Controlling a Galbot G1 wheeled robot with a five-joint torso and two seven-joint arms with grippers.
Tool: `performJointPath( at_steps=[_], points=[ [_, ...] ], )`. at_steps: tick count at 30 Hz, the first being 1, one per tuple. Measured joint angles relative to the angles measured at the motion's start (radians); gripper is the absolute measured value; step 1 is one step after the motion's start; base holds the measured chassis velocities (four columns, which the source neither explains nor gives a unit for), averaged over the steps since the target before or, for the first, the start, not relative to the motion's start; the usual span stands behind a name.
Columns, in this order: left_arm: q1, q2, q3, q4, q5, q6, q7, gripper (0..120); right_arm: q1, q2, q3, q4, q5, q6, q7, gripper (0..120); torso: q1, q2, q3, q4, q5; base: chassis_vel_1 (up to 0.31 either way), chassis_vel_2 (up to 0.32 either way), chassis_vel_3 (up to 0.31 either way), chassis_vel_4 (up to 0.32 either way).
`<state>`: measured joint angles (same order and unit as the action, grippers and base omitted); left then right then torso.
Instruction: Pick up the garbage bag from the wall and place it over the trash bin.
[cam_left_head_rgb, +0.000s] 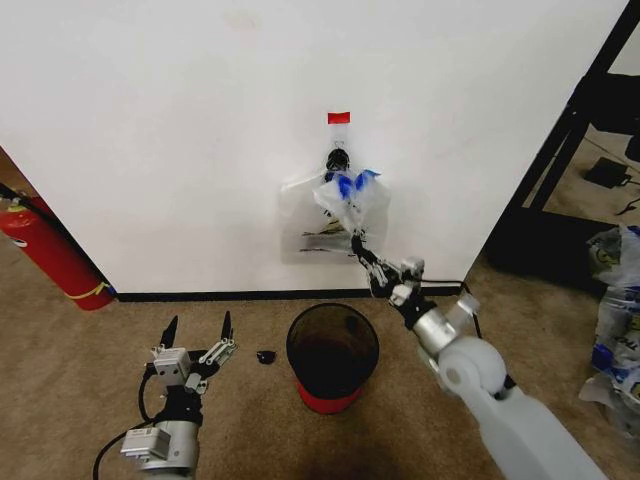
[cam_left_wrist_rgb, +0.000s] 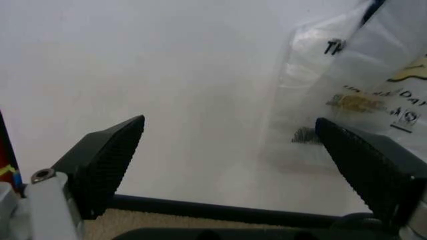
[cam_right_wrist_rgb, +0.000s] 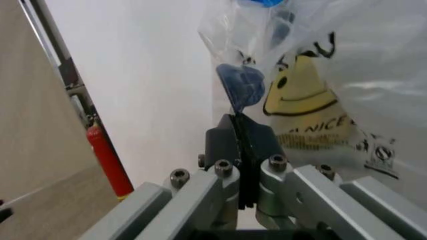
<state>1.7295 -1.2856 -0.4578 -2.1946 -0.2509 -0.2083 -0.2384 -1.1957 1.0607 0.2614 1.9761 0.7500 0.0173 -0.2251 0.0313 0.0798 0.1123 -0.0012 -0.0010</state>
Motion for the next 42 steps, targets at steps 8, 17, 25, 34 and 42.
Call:
performJointPath(
  at_steps=[8, 17, 25, 34, 42],
  points=[
    [-0.004, 0.013, 0.03, 0.014, 0.008, 0.01, -0.003, 100, -0.168, 0.05, 0.065, 0.077, -0.096, 0.032, -0.016, 0, 0.0, 0.0, 0.0, -0.0001, 0.0, 0.0, 0.0, 0.0, 0.0],
    [0.007, 0.017, 0.035, -0.016, 0.023, 0.012, -0.004, 100, -0.286, 0.079, 0.086, 0.13, -0.184, 0.06, -0.034, 0, 0.0, 0.0, 0.0, -0.0002, 0.0001, 0.0, 0.0, 0.0, 0.0],
    [0.015, 0.018, 0.037, -0.02, 0.023, -0.002, -0.004, 100, -0.389, 0.086, 0.121, 0.167, -0.26, 0.094, -0.063, 0, 0.0, 0.0, 0.0, -0.0003, 0.0001, 0.0, 0.0, 0.0, 0.0],
    [0.026, 0.017, 0.032, -0.028, 0.021, -0.013, -0.003, 100, -0.447, 0.099, 0.119, 0.156, -0.321, 0.13, -0.079, 0, 0.0, 0.0, 0.0, -0.0002, 0.0001, 0.0, 0.0, 0.0, 0.0],
    [0.029, 0.012, 0.032, -0.027, 0.021, -0.016, -0.005, 100, -0.472, 0.122, 0.108, 0.133, -0.351, 0.158, -0.087, 0, 0.0, 0.0, 0.0, -0.0002, 0.0001, 0.0, 0.0, 0.0, 0.0]
  ],
)
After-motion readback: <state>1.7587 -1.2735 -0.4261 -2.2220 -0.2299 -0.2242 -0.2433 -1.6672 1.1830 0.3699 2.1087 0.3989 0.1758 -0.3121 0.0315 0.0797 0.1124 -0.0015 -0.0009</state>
